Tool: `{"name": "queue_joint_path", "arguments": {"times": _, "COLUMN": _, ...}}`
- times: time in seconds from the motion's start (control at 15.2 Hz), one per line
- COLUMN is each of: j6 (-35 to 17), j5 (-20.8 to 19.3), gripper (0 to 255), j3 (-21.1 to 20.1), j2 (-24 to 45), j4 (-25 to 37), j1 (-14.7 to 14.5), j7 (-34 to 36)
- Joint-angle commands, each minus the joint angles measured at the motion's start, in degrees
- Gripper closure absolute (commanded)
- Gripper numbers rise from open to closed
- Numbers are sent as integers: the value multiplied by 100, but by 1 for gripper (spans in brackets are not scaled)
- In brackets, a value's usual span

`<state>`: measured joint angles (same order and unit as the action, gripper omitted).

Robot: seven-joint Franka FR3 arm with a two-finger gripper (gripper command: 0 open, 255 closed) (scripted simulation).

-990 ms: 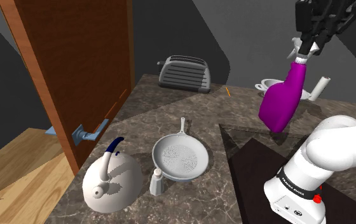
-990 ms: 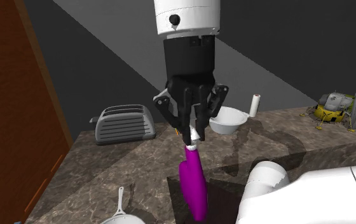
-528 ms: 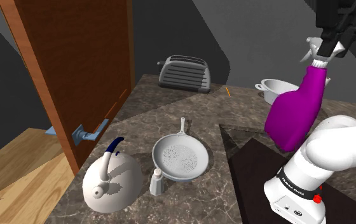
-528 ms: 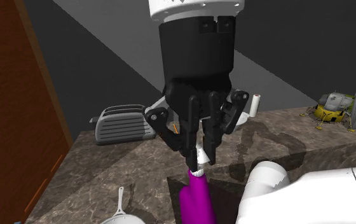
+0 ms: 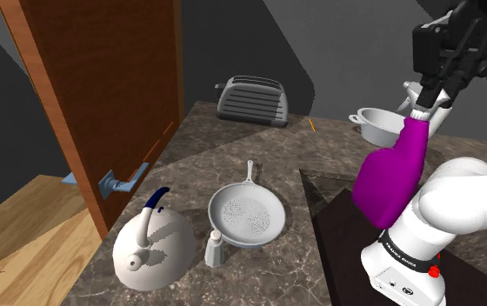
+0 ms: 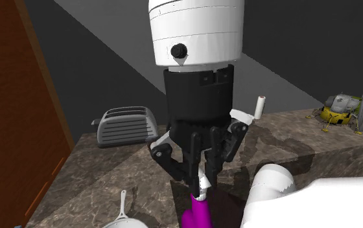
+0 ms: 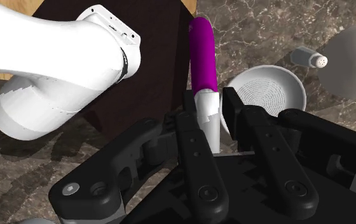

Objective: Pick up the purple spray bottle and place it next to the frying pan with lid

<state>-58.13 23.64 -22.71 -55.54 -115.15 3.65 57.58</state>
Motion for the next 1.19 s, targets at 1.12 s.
{"name": "queue_joint_path", "arguments": {"times": 1.12, "j6": -971, "j5": 318, "gripper": 255, "j3": -314, "j2": -981, "j4": -1944, "j1": -215, "j7": -250}}
